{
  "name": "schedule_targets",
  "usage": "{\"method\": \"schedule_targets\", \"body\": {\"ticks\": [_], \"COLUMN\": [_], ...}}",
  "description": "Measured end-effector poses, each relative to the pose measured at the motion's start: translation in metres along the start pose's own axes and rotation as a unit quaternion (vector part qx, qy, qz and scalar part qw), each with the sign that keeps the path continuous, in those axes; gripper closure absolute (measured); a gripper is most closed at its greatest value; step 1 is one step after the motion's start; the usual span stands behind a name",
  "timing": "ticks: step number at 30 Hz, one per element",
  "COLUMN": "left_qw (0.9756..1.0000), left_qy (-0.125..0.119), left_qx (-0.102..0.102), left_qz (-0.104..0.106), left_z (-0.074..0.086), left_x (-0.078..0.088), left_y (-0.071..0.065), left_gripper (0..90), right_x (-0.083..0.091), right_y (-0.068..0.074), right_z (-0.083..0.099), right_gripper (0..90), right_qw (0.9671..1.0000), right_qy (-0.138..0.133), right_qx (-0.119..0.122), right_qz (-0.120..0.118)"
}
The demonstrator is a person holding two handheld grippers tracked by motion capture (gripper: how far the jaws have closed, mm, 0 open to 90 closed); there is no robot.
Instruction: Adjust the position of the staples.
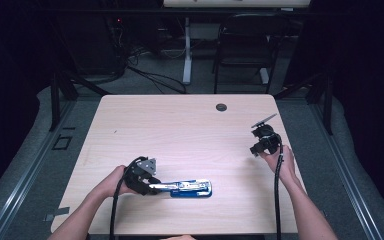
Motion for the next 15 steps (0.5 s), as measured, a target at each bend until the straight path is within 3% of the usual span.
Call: {"method": "schedule_targets", "body": {"ticks": [7,15], "left_qw": [1.0000,1.0000], "left_qy": [0.000,0.000], "left_qx": [-0.001,-0.001], "left_qz": [0.000,0.000], "left_z": [0.000,0.000], "left_x": [0.000,0.000], "left_y": [0.000,0.000], "left_gripper": [62.7,62.7], "right_x": [0.003,0.007], "right_y": [0.014,0.026], "right_z": [0.001,0.004], "right_gripper": [78.7,78.6], "right_qw": [0.9995,0.9988], "right_qy": [0.000,-0.002], "right_qx": [0.025,0.034], "right_qz": [-0.020,-0.035]}}
Point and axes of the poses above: each handheld gripper's, and its own axes: x roughly backward along the jaws, z roughly out of its underside, y roughly to its left, the point moved 1 cm from there along -x, roughly forward along the jaws, and after that the axes turned 13 degrees about -y, right-handed, at the moved point
